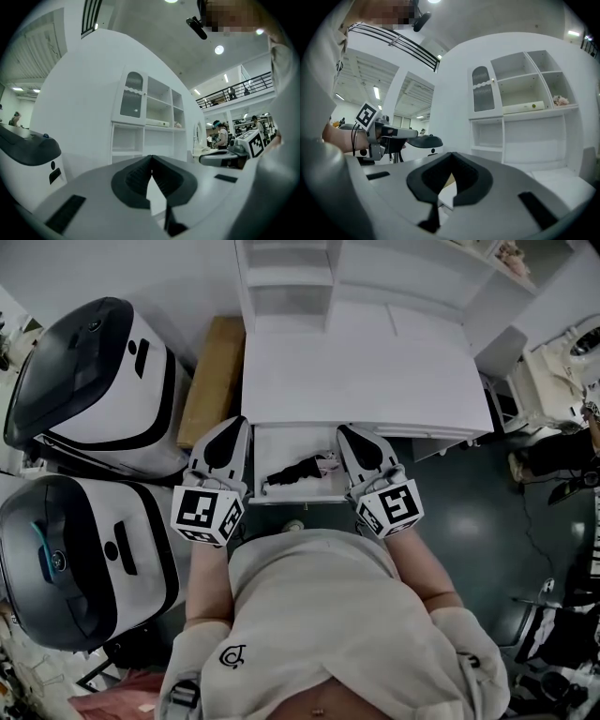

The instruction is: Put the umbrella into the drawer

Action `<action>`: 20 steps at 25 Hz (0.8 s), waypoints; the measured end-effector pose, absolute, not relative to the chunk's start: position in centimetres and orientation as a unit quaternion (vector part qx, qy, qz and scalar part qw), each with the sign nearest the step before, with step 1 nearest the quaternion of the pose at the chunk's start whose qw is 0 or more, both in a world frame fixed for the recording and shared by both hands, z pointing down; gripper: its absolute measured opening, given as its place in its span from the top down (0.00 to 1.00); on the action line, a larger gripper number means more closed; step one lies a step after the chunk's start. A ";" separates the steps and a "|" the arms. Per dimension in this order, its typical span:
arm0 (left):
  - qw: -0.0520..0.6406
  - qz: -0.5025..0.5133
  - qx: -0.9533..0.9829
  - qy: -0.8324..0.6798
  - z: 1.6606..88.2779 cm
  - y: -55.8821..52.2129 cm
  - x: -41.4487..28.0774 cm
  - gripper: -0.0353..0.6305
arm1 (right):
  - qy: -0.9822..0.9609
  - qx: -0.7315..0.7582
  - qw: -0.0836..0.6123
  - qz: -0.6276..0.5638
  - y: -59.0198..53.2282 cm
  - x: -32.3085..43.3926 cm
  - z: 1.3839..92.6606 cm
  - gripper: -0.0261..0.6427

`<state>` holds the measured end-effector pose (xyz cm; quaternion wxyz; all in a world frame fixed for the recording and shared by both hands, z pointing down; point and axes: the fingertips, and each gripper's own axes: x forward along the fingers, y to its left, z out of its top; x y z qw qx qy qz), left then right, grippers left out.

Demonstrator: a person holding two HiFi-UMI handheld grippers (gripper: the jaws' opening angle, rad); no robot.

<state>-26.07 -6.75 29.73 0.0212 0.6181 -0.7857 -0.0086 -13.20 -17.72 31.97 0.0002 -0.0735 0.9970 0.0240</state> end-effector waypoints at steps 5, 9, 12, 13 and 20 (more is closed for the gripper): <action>0.020 -0.009 0.624 -0.781 29.5 -7.0 -26.0 0.93 | 0.996 -0.074 -0.002 0.039 -17.5 -13.2 31.6 0.95; 0.018 -0.005 0.630 -0.776 29.6 -7.4 -25.6 0.93 | 0.996 -0.076 -0.001 0.042 -17.4 -13.1 31.6 0.95; 0.019 -0.001 0.634 -0.773 29.9 -7.7 -25.2 0.93 | 0.996 -0.081 0.003 0.039 -17.5 -12.8 31.5 0.95; 0.019 0.001 0.635 -0.772 30.0 -7.8 -25.0 0.93 | 0.996 -0.083 0.005 0.038 -17.6 -12.7 31.4 0.95; 0.022 0.020 0.637 -0.770 30.8 -8.4 -24.6 0.93 | 0.995 -0.090 0.009 0.036 -17.5 -12.7 31.2 0.95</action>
